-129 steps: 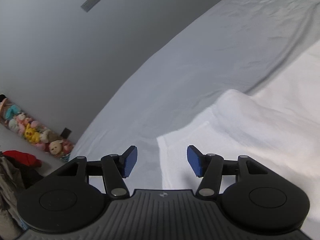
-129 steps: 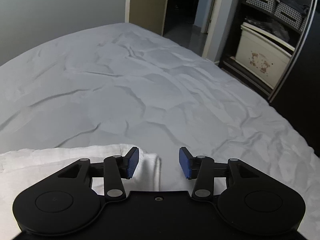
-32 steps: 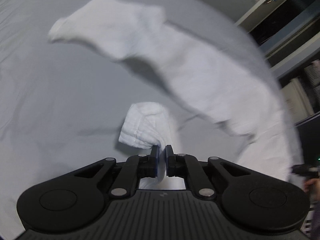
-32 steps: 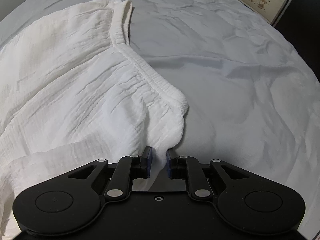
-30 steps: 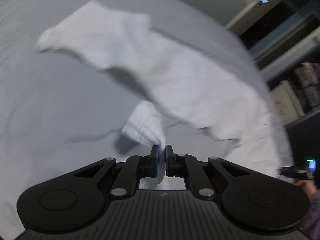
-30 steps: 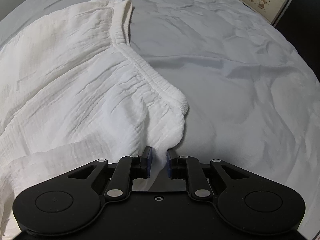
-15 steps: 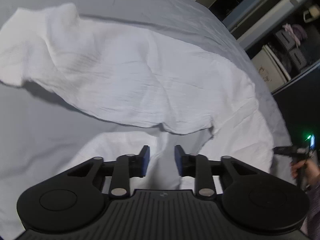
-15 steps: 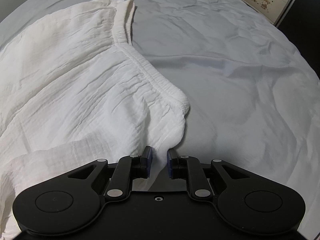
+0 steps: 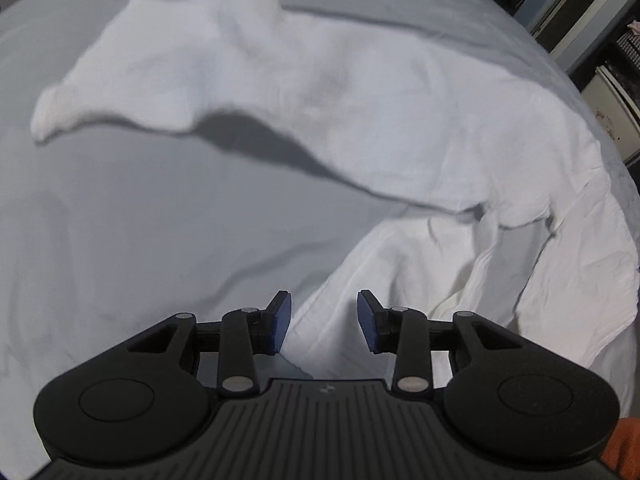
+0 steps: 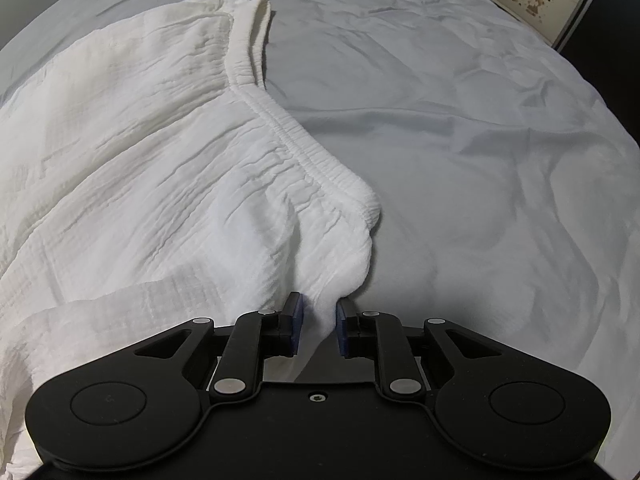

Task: Fold clothes
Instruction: 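Release the sleeve from the left tool onto the bed, then grasp another garment edge with the left tool and drag it flat while the right tool pinches the hem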

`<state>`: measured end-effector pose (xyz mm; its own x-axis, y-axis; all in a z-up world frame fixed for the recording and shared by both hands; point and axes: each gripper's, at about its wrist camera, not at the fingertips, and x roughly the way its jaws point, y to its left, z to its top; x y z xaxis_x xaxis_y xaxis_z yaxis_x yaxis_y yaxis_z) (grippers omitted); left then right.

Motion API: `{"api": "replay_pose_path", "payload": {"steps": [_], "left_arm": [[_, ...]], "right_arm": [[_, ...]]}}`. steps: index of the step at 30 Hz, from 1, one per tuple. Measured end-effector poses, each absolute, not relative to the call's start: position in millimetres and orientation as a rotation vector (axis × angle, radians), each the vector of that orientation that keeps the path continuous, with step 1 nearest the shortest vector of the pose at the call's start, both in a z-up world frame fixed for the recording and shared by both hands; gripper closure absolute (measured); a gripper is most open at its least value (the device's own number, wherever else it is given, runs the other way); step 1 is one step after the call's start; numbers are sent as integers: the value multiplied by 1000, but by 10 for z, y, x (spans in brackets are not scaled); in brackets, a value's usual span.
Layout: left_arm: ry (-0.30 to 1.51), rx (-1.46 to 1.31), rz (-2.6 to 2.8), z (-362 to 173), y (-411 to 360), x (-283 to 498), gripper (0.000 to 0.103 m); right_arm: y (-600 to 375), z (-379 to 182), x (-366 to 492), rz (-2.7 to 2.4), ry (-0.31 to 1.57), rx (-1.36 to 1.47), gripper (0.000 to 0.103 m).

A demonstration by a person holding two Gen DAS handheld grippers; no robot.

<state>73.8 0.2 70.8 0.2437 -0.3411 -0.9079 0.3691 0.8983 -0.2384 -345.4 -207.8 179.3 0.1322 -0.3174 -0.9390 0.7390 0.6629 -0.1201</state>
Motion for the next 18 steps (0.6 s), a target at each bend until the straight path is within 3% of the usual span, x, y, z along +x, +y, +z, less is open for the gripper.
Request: {"api": "replay_pose_path", "payload": {"steps": [2,5,6,18], "left_arm": [[1227,28,-481,651,-35,715,70],[1195,32,-502,653,-47,681,94],[1195,26,-501,676,-25,680,96],[1194,109,-237,1370,1037,488,97]], "right_arm": [[-2082,1796,-3458,-799,1211,424,85],[-2085,1806,-3468,-794,1210,428,85],[-2085,1813,-3476,-793,1208,431,85],[-2093,1951,-3676,-785,1166,481,92]]}}
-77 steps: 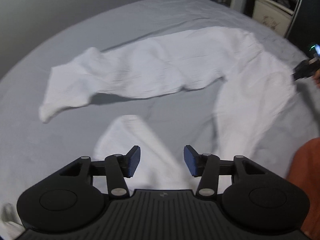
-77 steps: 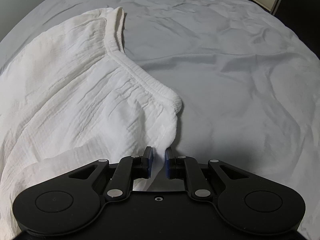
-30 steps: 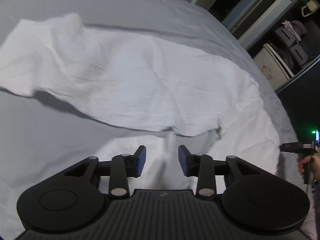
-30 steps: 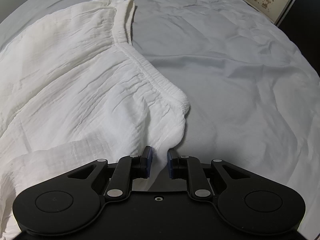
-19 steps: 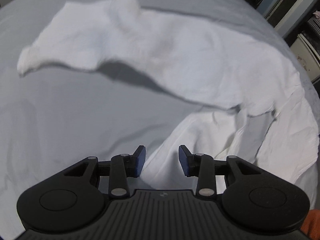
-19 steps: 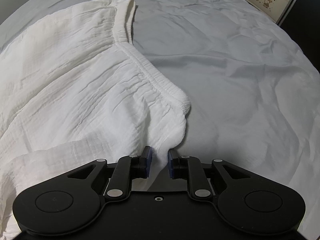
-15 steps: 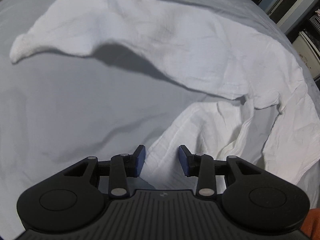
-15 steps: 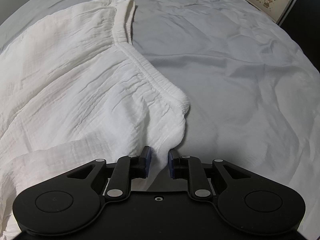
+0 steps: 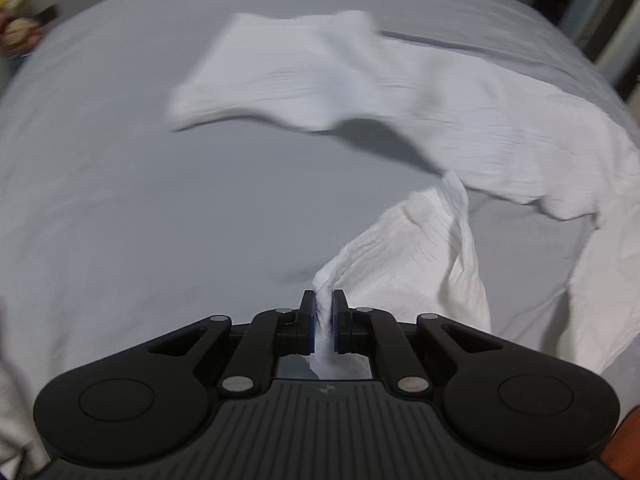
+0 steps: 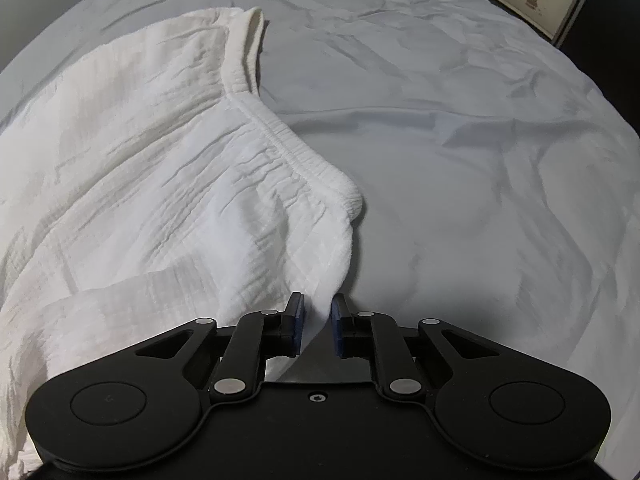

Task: Fold clothes
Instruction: 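Grasp another garment edge with the left tool and drag it flat while the right tool pinches the hem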

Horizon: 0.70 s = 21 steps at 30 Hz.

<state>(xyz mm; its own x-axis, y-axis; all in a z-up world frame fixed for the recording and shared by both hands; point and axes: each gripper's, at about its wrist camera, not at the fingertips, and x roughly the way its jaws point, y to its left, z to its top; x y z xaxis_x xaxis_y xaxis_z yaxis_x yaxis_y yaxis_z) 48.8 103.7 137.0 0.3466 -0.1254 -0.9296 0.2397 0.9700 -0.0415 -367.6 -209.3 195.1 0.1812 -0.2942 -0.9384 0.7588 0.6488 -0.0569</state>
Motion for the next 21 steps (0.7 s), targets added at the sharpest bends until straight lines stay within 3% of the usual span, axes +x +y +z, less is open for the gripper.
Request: {"api": "replay_pose_path", "payload": {"steps": [10,21], "left_arm": [[1221,106,-21,1956,2083,-71,97],[1149,21,9,2331,2254,-123,96]], "right_arm": [[-2086,2019,-3762,-842,1124,503,103],[-1999,2464,-3822,-879,1095,454,103]]}}
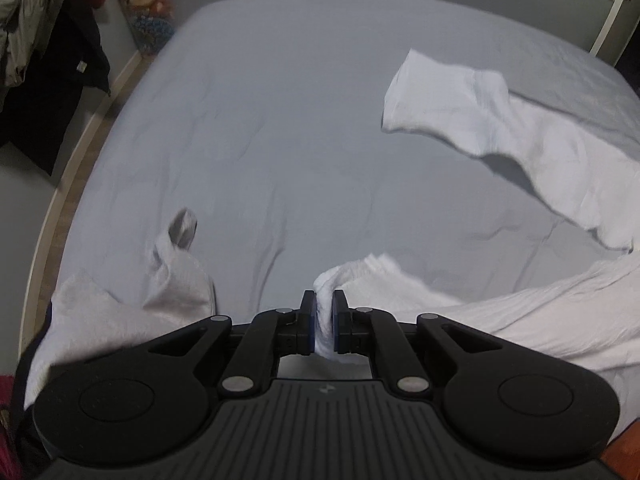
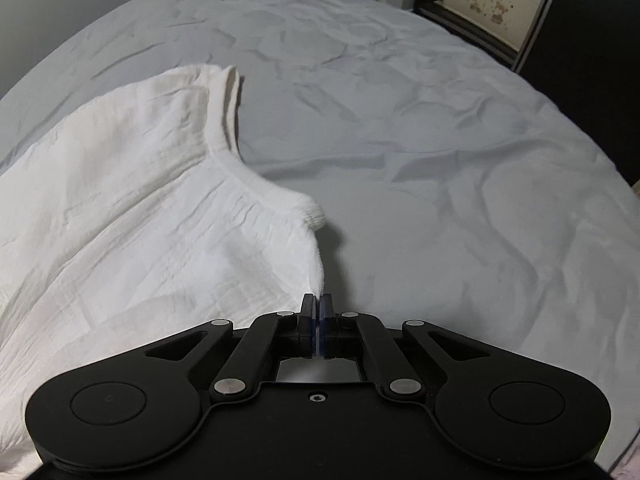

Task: Fold clothes
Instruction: 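Grasp another garment edge with the left tool and drag it flat while the right tool pinches the hem, then grasp the garment's long fabric panel with the left tool and pull it straight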

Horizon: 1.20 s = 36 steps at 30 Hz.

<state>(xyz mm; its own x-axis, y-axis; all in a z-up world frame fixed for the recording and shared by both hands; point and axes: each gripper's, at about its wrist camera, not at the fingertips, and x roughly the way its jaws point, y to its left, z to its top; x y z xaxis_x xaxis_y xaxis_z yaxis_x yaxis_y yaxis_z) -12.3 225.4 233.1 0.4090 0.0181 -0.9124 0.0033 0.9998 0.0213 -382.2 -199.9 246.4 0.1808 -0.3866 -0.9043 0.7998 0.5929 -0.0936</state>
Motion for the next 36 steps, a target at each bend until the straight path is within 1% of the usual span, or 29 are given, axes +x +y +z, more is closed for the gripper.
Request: {"api": "replay_pose_path", "payload": {"steps": [14,19,21,23,27,32,36], "left_arm": [[1154,-69,65,1936,2033,793,94],[1130,-26,87,1646,1876,1021,84],[1100,-3,86,1562,1835,1056,71],[1080,11,66,1525,1821,1041,67],[1050,82,-45,1594,1762,860,67],[1023,293,-187,1698,1602,471,67],[998,479,-294,1684,1433,135,67]], "right_arm": [[-2049,2125,-3804,-884,1174,446,103],[-2069,2026,-3760,-881,1197,436,103],[-2053,1998,-3747,-879,1206,428,103],[-2049,1976,-3741,-881,1214,425,103],[-2048,1955,-3731,-888,1219,427,103],[-2030,1949,-3704,-895,1215,427,103],[-2013,1940,-3706,-909,1205,437,102]]}}
